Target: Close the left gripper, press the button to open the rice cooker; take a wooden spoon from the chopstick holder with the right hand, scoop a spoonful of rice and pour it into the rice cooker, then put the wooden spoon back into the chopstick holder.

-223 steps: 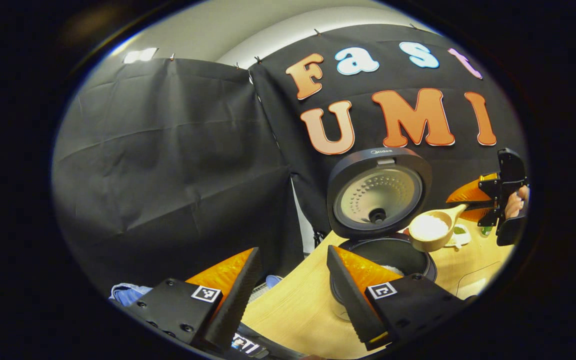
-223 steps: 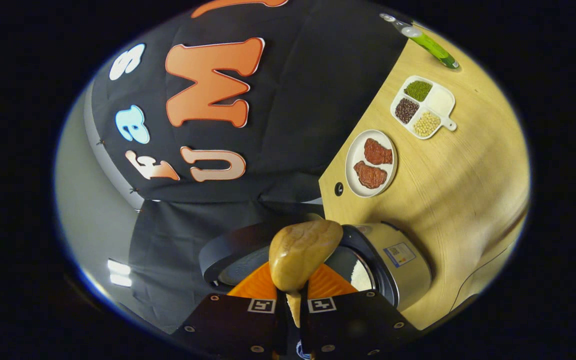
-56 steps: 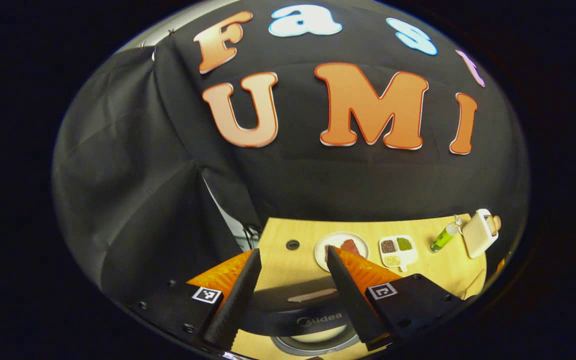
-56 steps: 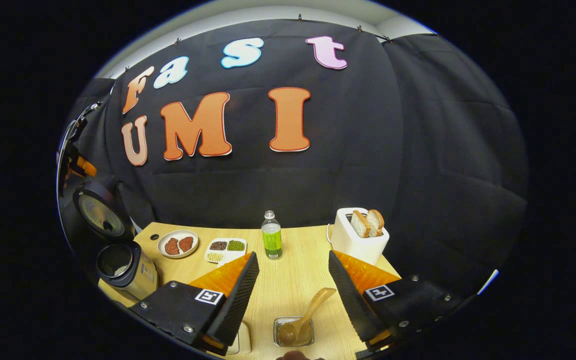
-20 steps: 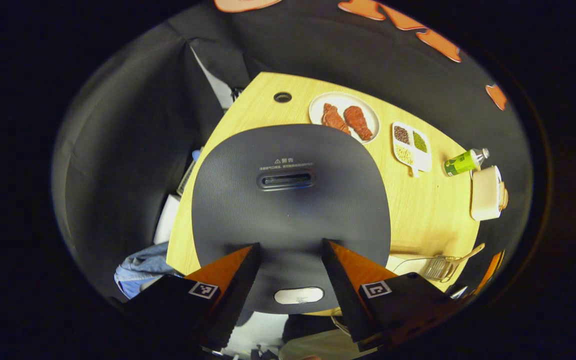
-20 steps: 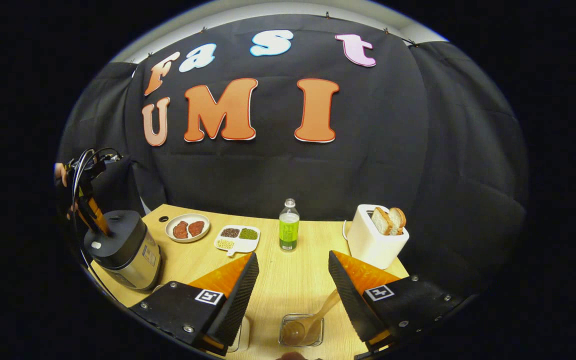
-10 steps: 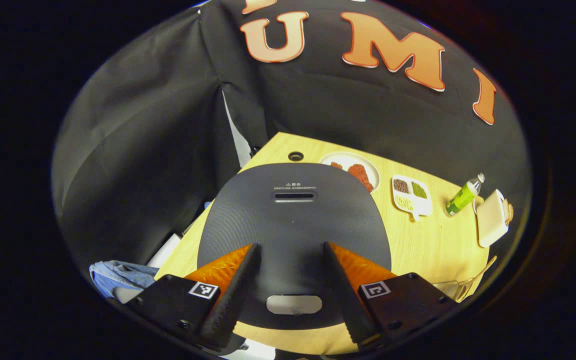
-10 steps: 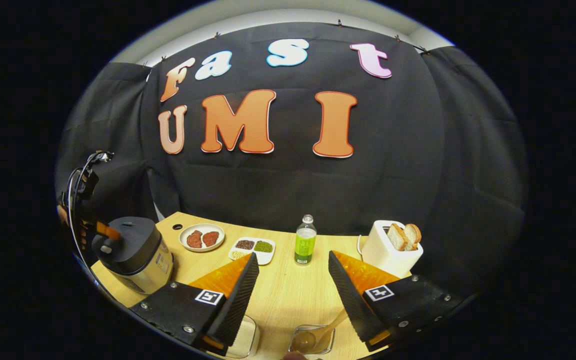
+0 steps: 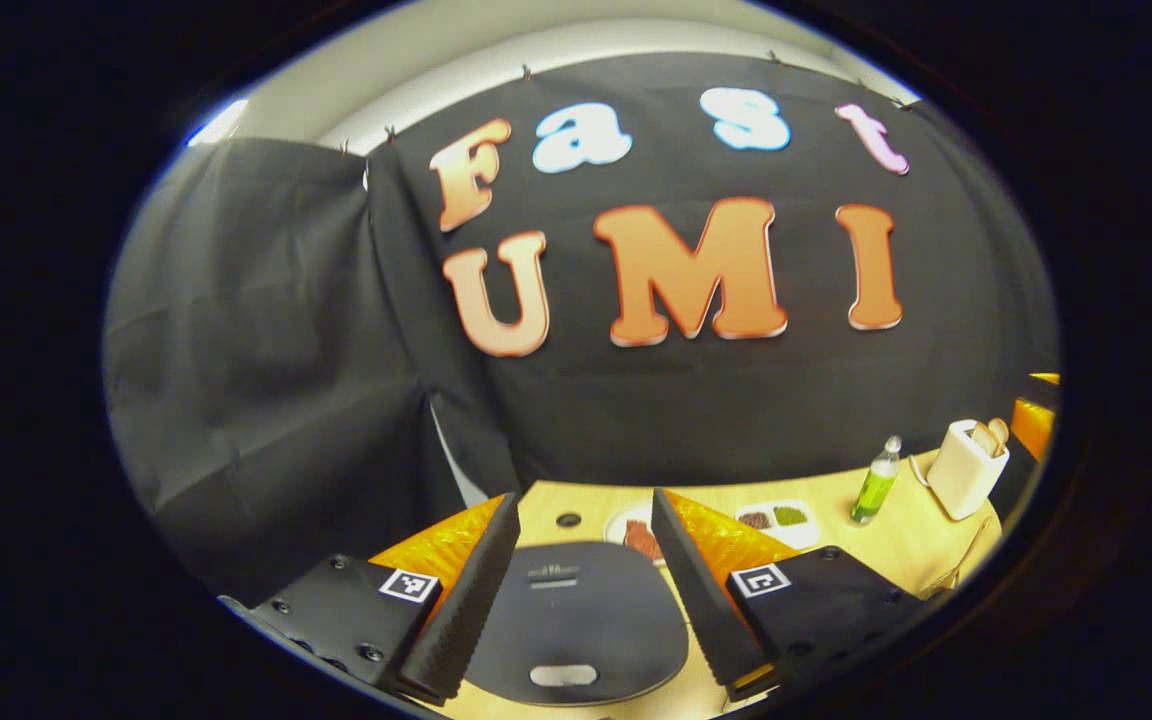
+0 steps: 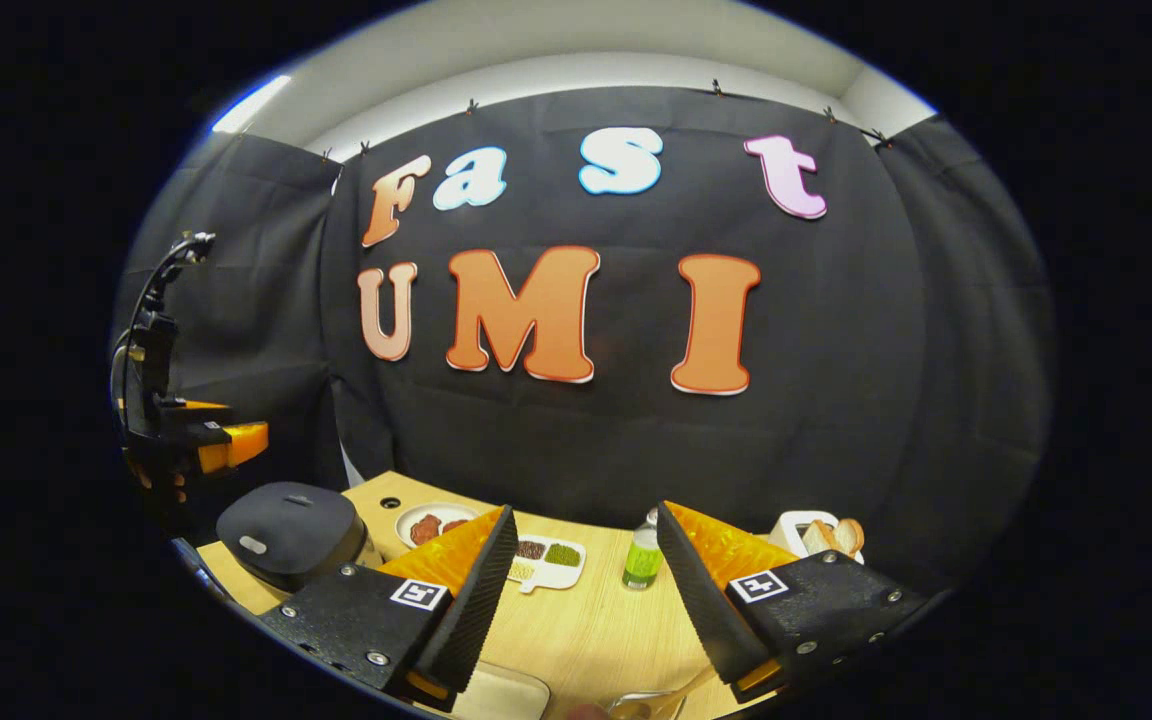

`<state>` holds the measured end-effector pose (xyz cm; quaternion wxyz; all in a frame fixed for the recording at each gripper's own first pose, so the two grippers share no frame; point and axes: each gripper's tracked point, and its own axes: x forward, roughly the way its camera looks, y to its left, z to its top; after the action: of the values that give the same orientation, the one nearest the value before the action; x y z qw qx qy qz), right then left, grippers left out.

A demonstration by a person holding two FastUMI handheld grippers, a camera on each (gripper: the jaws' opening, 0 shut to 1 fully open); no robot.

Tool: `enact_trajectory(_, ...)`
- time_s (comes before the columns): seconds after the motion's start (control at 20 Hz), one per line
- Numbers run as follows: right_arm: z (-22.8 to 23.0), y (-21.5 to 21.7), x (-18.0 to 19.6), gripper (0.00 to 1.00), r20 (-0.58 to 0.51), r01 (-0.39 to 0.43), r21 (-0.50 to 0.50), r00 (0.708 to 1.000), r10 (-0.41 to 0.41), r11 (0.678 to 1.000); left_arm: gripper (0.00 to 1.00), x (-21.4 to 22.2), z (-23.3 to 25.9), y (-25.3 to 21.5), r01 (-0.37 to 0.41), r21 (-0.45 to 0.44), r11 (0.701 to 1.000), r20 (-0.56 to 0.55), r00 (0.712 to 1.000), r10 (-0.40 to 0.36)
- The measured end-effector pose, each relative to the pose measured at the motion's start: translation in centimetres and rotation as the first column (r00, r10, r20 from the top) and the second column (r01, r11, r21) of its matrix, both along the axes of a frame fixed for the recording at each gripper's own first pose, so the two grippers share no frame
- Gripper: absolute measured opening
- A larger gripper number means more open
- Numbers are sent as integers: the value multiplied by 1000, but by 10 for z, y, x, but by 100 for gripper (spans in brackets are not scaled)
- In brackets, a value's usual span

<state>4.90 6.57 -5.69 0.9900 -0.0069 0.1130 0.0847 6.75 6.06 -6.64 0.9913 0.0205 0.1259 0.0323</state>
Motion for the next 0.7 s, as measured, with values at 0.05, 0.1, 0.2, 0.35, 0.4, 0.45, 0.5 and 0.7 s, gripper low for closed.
enact_trajectory(0.05,10,1,1,87,35,-4,2,999,4,1000,92,-2,18,-5,13,-10,1000,45,999,-13)
enact_trajectory(0.1,21,2,5,87,72,-8,3,997,8,1000,93,-4,34,-8,27,-21,999,84,996,-25)
enact_trajectory(0.2,42,2,3,87,140,-15,4,990,14,1000,96,-7,62,-10,41,-23,999,157,987,-37)
enact_trajectory(0.35,63,-1,-12,87,198,-31,15,980,27,999,98,-15,81,-17,64,-53,997,248,968,-49)
enact_trajectory(0.4,65,0,-11,87,207,-35,23,978,29,999,98,-19,80,-20,66,-63,996,246,968,-49)
enact_trajectory(0.45,69,1,-11,87,214,-40,31,976,33,999,98,-23,80,-18,69,-67,995,245,968,-51)
enact_trajectory(0.5,73,4,-13,87,218,-45,34,975,36,998,98,-26,81,-19,72,-73,995,249,967,-52)
enact_trajectory(0.7,75,8,-24,87,240,-56,39,970,45,998,98,-37,89,-35,121,-75,990,266,959,-97)
